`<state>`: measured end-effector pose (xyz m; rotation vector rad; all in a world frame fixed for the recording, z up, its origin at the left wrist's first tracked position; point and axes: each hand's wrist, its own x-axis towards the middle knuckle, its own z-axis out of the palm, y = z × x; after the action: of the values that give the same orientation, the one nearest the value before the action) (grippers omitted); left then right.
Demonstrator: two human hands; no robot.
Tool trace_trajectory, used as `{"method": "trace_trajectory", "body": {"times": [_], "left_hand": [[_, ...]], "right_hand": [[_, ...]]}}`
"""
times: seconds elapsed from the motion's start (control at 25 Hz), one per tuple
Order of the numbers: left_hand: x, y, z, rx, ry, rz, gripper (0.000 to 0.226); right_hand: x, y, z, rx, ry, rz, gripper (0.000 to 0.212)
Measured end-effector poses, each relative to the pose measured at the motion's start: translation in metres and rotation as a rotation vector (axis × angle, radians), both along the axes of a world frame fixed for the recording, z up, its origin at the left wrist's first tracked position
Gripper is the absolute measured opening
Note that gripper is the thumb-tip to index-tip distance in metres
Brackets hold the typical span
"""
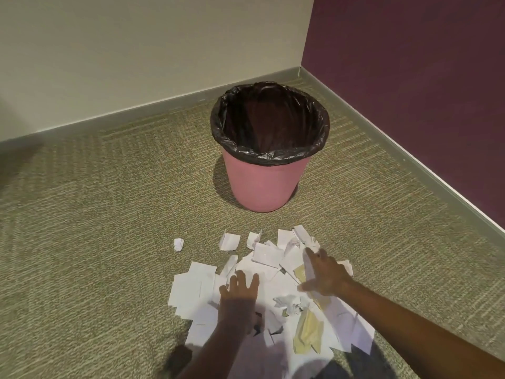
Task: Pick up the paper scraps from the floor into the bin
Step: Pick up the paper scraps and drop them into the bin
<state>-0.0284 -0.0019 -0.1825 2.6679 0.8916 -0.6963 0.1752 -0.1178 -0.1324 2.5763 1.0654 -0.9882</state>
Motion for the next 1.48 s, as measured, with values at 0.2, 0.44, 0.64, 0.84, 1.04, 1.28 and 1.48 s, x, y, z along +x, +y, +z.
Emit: {"method": "trace_trajectory", "body": {"times": [0.2, 0.44, 0.64, 0.84, 1.04, 1.28, 1.48], "left_hand": [[0.006, -0.005, 0.02, 0.111, -0.057, -0.125, 0.044], [0.011, 0.001, -0.006, 0.041, -0.048, -0.138, 0.061], [0.012, 0.007, 0.021, -0.113, -0.092, -0.063, 0.07], [0.018, 0.016, 0.027, -0.118, 0.012, -0.109, 0.05], [0.02, 0.018, 0.028, -0.069, -0.004, -0.178, 0.039], [0.028, 0.02, 0.046, -0.065, -0.075, -0.172, 0.036], [0.039, 0.028, 0.083, -0.064, -0.256, -0.255, 0.033]], "right_hand": [[-0.017, 0.003, -0.007, 0.091, -0.078, 0.133, 0.06], [-0.019, 0.005, -0.006, 0.166, -0.056, 0.066, 0.051], [-0.018, 0.006, 0.001, 0.216, 0.044, -0.026, 0.043], [-0.015, 0.01, 0.009, 0.219, 0.104, -0.04, 0.031], [-0.014, 0.013, 0.021, 0.207, 0.077, -0.021, 0.02], [-0.003, 0.014, 0.038, 0.268, 0.049, -0.066, 0.04], [0.015, 0.029, 0.075, 0.315, 0.049, -0.057, 0.037]]}}
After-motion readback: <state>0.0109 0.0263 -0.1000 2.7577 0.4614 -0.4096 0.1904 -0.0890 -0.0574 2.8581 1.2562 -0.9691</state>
